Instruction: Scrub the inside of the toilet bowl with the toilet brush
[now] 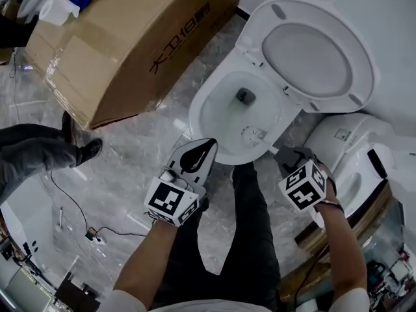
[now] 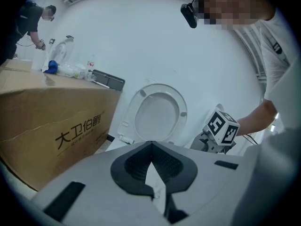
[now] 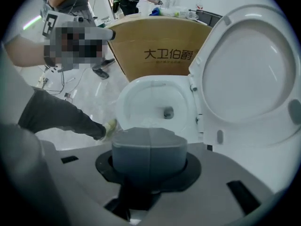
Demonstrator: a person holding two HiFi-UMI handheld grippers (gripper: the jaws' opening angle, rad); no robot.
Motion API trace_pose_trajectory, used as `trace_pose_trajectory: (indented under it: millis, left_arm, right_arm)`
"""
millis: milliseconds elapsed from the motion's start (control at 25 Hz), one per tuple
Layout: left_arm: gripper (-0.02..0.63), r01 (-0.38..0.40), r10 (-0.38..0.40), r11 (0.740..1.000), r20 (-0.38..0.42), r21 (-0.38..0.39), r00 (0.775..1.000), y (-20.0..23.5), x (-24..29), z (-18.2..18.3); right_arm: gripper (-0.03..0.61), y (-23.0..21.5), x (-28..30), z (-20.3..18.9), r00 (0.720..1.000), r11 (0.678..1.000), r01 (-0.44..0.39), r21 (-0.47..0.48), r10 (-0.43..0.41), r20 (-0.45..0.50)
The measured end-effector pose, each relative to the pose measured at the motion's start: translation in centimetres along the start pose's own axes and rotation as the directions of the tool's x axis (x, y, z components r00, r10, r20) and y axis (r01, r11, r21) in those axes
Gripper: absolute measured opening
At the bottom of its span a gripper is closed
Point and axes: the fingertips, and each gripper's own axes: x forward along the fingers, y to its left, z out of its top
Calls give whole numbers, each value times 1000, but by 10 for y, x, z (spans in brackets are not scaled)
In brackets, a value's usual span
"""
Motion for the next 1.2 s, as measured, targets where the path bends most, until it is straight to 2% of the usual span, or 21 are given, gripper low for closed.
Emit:
trace_pose_trajectory:
  millis: [120, 320, 560, 720, 1040, 1200]
  left_arm:
    - [8, -8, 8, 1000, 0, -2, 1000, 4, -6, 1]
    - [8, -17, 17, 1000, -6, 3, 1000, 10, -14, -2]
    - [8, -23, 23, 1000, -17, 9, 1000, 18, -18, -6]
    - [8, -13, 13, 1000, -26, 14, 1000, 19, -16, -15]
    - [8, -8, 8, 1000, -18, 24, 1000, 26, 0, -26]
    - [8, -1, 2, 1000, -14, 23, 1000, 20, 5, -18]
  right_arm:
    - [153, 31, 6, 11, 996, 997, -81, 10, 81, 44]
    - [153, 68, 18, 36, 983, 994, -104, 8, 102, 155]
    - [153, 86, 27, 70, 948, 994, -72, 78, 44, 314]
    - [153, 79, 39, 87, 924, 988, -34, 149, -26, 381]
    - [153, 54, 50, 98, 894, 958, -33, 286, -100, 437]
    - [153, 39, 43, 80, 888, 920, -58, 387, -130, 442]
